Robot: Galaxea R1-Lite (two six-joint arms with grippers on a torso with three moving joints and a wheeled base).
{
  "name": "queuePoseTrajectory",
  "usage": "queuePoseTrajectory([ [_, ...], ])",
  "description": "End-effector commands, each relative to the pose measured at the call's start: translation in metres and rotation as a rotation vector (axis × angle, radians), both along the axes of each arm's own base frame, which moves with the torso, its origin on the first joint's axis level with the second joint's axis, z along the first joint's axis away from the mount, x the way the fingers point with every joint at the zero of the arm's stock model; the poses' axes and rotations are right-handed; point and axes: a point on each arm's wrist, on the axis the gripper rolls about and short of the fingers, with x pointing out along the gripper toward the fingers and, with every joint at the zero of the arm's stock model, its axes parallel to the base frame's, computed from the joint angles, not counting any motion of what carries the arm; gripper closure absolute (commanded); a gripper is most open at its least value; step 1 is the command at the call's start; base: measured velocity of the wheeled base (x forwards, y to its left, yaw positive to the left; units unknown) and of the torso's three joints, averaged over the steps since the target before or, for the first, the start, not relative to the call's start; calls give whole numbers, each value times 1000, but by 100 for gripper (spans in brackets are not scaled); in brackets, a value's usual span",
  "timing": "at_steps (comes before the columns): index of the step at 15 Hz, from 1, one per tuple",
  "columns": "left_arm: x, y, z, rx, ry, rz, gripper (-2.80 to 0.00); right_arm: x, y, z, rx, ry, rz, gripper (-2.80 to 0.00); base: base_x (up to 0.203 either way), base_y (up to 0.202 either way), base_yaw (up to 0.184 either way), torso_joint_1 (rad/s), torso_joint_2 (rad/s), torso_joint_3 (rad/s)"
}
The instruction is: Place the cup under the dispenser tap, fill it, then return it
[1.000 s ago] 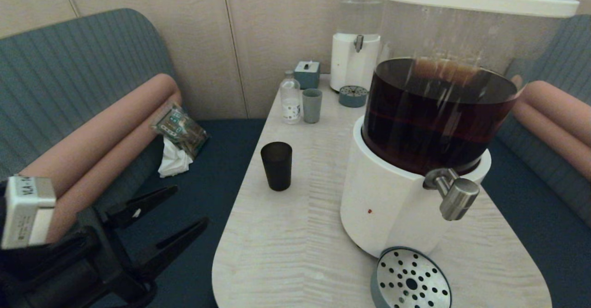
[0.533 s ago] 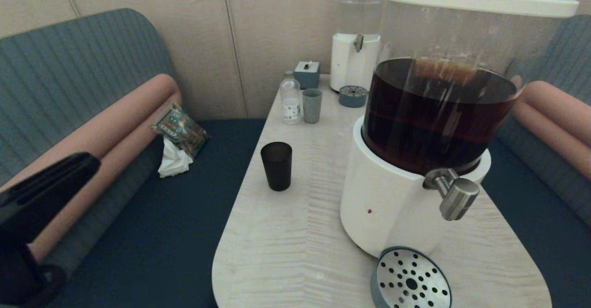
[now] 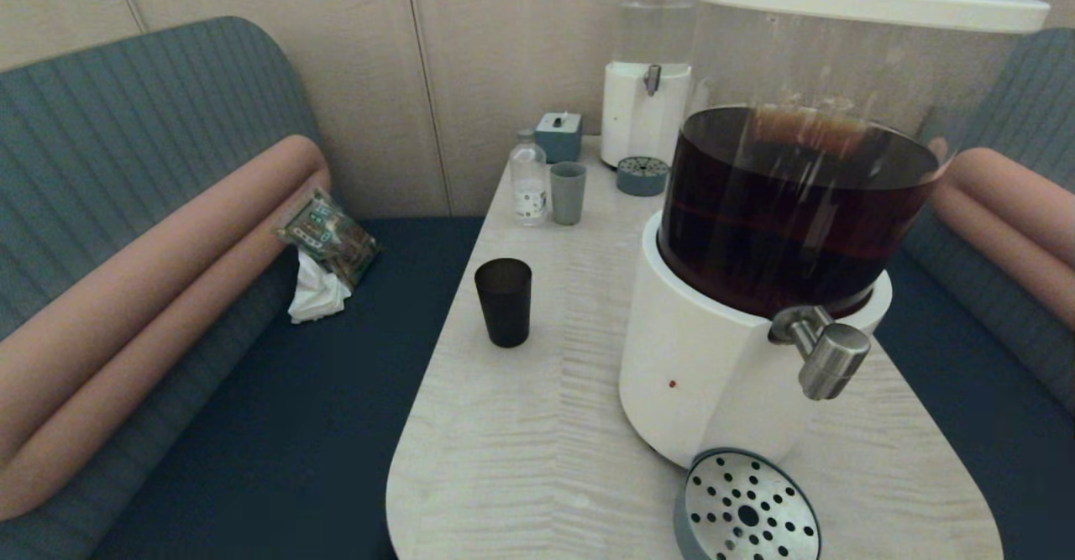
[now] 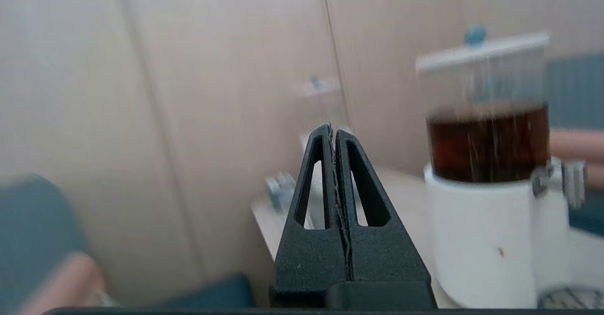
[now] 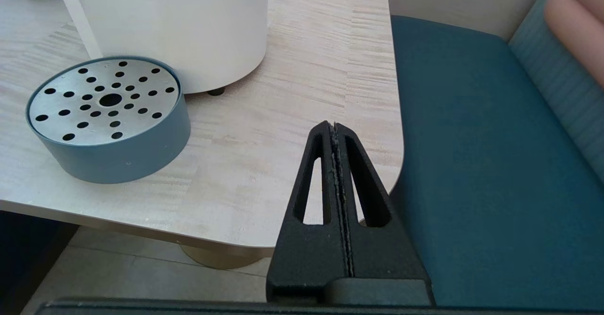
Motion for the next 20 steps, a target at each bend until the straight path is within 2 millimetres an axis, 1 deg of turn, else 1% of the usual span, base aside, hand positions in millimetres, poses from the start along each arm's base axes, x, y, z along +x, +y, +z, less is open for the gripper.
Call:
queuePoseTrajectory([
  [1,-33,1,-8,-13,-120,16,0,0,0,-2,-1,0,1,0,0,0,0,0,0,0],
  [3,-50,1,-22,-32,-147,27,0,0,0,-2,-1,2,1,0,0,0,0,0,0,0],
  [4,-56,1,-32,-40,-155,29,0,0,0,-2,0,0,1,0,0,0,0,0,0,0],
  [5,-58,1,-46,-47,-148,32,0,0,0,-2,-1,1,1,0,0,0,0,0,0,0],
  [6,-52,2,-64,-52,-115,43,0,0,0,-2,-1,1,1,0,0,0,0,0,0,0],
  [7,-42,2,-81,-58,-72,62,0,0,0,-2,-1,1,1,0,0,0,0,0,0,0],
  [8,-36,2,-92,-73,-38,82,0,0,0,-2,0,1,1,0,0,0,0,0,0,0],
  [10,-29,4,-100,-111,52,152,0,0,0,-2,0,1,1,0,0,0,0,0,0,0],
  [12,-19,6,-113,-140,204,256,0,0,0,-2,-1,2,1,0,0,0,0,0,0,0],
  [15,-8,7,-140,-113,478,361,0,0,0,-2,0,2,1,0,0,0,0,0,0,0],
  [18,-5,8,-163,-67,710,401,0,0,0,-2,-1,0,1,0,0,0,0,0,0,0],
  [20,-5,8,-164,-75,716,397,0,0,0,-2,-1,1,1,0,0,0,0,0,0,0],
])
